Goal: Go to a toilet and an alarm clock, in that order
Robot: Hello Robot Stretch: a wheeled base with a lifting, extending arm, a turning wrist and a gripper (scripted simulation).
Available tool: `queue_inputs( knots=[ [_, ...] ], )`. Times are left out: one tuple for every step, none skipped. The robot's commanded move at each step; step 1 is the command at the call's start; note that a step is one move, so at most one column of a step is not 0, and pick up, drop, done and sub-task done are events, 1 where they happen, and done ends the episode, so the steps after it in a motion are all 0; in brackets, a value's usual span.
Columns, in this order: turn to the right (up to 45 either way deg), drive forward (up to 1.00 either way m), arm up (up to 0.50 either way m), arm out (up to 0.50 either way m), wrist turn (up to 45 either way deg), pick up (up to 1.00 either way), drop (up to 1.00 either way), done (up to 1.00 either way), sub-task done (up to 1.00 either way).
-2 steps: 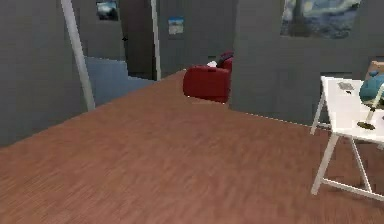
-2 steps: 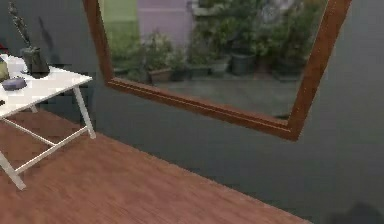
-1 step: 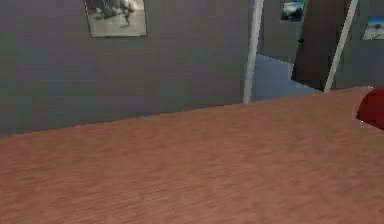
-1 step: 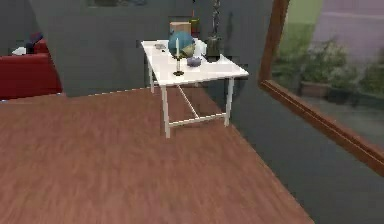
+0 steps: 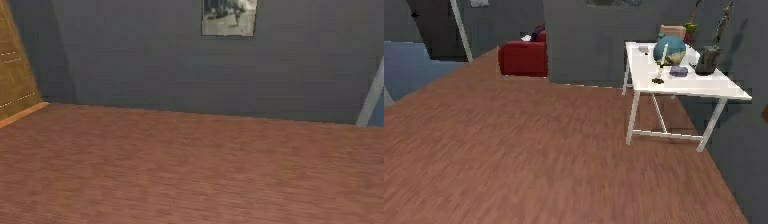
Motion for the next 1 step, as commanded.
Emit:
queue_inputs(
  knots=[
    [0.0,0.15,0.00,0.00,0.0,0.00,0.00,0.00,0.00]
  ],
)
